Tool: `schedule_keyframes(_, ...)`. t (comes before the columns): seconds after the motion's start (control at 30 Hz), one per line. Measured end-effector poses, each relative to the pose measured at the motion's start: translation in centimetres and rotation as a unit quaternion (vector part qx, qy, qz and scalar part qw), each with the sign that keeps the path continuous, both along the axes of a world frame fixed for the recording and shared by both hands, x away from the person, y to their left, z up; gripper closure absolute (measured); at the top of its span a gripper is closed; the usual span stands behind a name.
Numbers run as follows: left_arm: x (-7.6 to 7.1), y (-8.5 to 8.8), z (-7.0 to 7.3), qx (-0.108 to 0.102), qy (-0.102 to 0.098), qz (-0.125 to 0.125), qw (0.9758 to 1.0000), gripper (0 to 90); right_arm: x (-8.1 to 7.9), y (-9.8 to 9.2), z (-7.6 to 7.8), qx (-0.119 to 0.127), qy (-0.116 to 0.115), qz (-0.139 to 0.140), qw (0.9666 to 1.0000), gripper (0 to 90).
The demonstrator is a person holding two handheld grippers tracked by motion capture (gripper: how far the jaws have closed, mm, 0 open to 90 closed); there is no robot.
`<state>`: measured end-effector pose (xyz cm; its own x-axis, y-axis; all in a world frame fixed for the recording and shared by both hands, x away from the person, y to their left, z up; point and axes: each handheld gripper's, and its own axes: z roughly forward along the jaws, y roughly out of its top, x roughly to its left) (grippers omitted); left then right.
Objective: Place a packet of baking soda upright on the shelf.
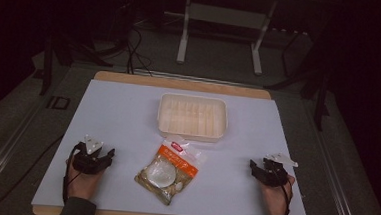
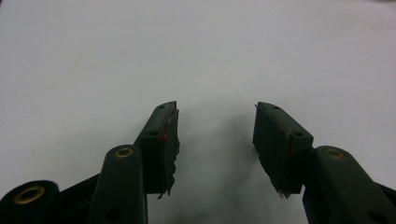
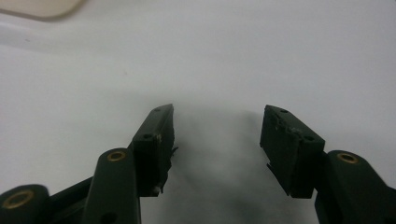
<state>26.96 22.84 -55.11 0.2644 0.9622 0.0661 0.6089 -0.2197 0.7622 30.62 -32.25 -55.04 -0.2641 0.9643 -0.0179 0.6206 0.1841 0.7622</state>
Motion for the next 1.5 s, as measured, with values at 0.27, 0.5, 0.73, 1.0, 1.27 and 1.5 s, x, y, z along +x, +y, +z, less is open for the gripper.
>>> schedule_keyframes(0.27,-0.1,0.0,-0.1,-0.006,-0.004,-0.021,0.9998,54.0,-0.3,0.1,0.2,0.030,-0.005,0.013,0.9995,43.9)
schedule_keyframes(0.5,-0.1,-0.2,-0.2,0.000,-0.003,-0.026,0.9996,54.1,0.0,1.2,0.3,0.029,-0.004,0.043,0.9986,43.3)
schedule_keyframes(0.73,-0.2,-0.1,-0.1,-0.004,-0.006,-0.028,0.9996,54.2,0.4,2.6,0.6,0.035,-0.007,0.086,0.9957,43.2)
schedule_keyframes(1.0,-0.2,-0.1,-0.2,-0.004,-0.005,-0.030,0.9995,53.8,1.1,4.0,1.2,0.049,-0.010,0.119,0.9916,42.9)
schedule_keyframes(1.27,-0.2,-0.1,-0.2,-0.004,-0.004,-0.032,0.9995,54.3,2.2,6.4,1.0,0.045,0.001,0.159,0.9862,42.5)
schedule_keyframes(1.5,-0.2,-0.1,-0.1,-0.006,-0.005,-0.031,0.9995,54.2,3.0,8.4,1.0,0.056,0.006,0.195,0.9791,42.1)
